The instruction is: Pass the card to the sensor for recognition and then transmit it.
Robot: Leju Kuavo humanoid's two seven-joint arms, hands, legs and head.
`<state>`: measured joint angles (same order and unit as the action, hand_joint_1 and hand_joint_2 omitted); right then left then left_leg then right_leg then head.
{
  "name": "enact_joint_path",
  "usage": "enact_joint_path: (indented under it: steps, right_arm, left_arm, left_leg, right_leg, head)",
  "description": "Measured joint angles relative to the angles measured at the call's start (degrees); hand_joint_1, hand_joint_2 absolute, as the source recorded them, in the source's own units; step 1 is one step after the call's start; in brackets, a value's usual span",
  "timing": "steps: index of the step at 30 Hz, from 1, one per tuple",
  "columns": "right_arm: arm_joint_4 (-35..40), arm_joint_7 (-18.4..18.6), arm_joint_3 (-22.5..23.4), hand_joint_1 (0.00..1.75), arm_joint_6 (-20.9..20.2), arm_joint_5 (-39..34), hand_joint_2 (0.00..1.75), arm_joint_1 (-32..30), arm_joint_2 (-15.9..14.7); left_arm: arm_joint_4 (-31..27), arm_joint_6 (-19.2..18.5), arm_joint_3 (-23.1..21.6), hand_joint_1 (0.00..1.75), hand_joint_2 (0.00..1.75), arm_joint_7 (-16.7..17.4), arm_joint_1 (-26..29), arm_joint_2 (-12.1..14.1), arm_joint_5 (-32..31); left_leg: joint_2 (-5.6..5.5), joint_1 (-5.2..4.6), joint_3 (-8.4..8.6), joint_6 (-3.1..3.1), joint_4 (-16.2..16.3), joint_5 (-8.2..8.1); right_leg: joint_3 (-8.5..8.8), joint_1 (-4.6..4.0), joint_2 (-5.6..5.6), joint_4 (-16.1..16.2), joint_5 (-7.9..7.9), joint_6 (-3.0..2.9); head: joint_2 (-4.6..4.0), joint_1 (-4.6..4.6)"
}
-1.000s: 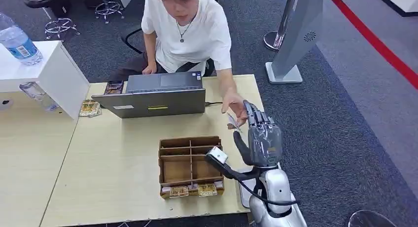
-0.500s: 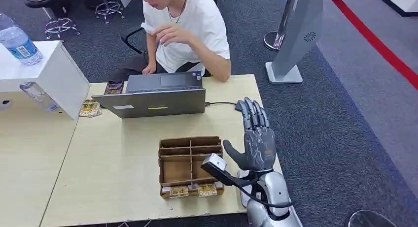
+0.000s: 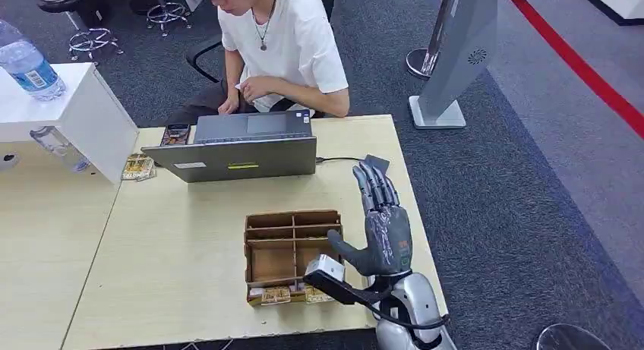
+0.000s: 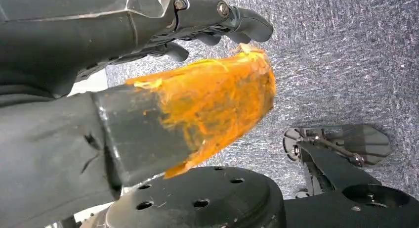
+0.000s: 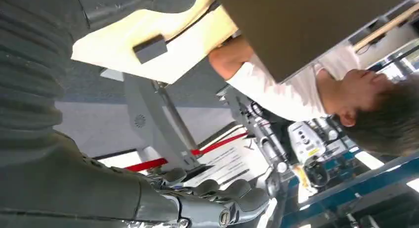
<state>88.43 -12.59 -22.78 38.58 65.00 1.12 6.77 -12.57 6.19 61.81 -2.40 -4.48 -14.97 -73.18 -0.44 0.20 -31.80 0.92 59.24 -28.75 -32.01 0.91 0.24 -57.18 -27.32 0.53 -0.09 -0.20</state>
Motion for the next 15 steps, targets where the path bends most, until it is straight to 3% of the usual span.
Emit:
enact_joint_path:
  steps: [4, 8, 15]
  right_arm:
    - [0.33, -0.72, -1.22, 0.0, -0.46, -0.28, 1.75, -0.38, -0.67]
    - [0.46, -1.37, -5.35, 0.0, -2.01, 0.33, 1.75, -1.06, -2.82]
    - [-1.23, 1.42, -6.66, 0.0, -1.86, 5.97, 1.75, -0.6, -3.5]
  left_arm:
    - [0.0, 0.0, 0.0, 0.0, 0.0, 0.0, 0.0, 0.0, 0.0]
    - [0.0, 0.0, 0.0, 0.0, 0.0, 0.0, 0.0, 0.04, -0.09]
    - [0.0, -0.02, 0.0, 0.0, 0.0, 0.0, -0.01, 0.09, -0.42]
  left_leg:
    - [0.0, 0.0, 0.0, 0.0, 0.0, 0.0]
    - [0.0, 0.0, 0.0, 0.0, 0.0, 0.0]
    - [0.0, 0.0, 0.0, 0.0, 0.0, 0.0]
  right_leg:
    - [0.0, 0.0, 0.0, 0.0, 0.0, 0.0]
    - [0.0, 0.0, 0.0, 0.0, 0.0, 0.0]
    - [0.0, 0.0, 0.0, 0.0, 0.0, 0.0]
  head:
    - [0.0, 0.0]
    - [0.0, 0.0]
    - [0.0, -0.02]
